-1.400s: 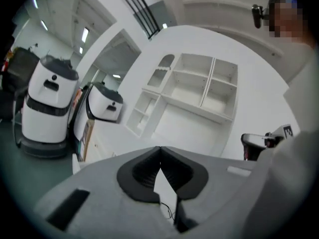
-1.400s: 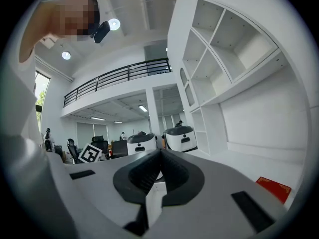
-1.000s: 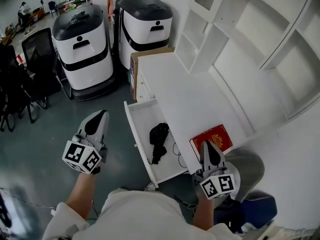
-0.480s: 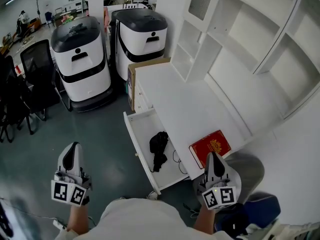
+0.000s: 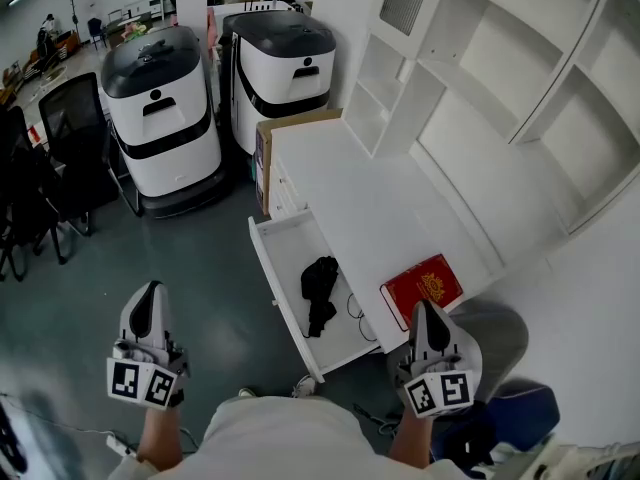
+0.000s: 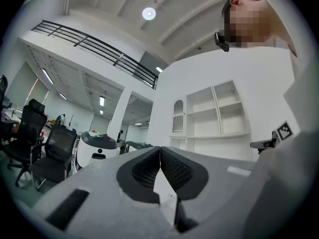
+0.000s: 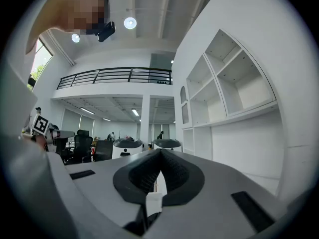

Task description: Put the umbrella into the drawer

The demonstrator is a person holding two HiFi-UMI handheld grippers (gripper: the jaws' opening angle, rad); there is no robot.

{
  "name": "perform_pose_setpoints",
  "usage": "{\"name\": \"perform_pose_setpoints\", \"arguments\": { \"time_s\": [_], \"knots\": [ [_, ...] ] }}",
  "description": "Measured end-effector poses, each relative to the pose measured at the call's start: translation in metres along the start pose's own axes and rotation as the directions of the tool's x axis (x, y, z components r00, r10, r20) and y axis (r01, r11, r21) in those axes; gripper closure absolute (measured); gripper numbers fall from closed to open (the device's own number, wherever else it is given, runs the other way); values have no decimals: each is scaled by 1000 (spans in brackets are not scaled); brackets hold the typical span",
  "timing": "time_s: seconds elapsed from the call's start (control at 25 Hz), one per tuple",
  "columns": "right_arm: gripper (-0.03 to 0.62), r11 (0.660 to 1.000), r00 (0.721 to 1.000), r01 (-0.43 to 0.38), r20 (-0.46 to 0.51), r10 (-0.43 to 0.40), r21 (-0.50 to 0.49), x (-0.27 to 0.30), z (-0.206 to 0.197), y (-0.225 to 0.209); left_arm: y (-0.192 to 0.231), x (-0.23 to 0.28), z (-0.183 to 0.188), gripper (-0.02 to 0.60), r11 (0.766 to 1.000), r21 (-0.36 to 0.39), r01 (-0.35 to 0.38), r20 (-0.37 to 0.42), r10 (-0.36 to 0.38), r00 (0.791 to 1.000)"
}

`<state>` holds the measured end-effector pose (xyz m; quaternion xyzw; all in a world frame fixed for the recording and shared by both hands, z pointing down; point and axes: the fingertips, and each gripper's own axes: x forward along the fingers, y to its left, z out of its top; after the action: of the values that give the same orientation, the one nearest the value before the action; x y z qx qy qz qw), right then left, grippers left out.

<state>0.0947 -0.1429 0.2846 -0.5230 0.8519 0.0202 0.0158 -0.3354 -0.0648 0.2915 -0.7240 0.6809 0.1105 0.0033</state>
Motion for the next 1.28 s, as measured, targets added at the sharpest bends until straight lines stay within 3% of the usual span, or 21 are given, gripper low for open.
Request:
{"name": "perform_pose_setpoints", "arguments": {
  "time_s": [1.28],
  "knots": [
    [595,1000,1000,0,-28,0,15,-21,-11,30,-6,-17,5,566,997,46,54,-20,-53,998]
  ]
}}
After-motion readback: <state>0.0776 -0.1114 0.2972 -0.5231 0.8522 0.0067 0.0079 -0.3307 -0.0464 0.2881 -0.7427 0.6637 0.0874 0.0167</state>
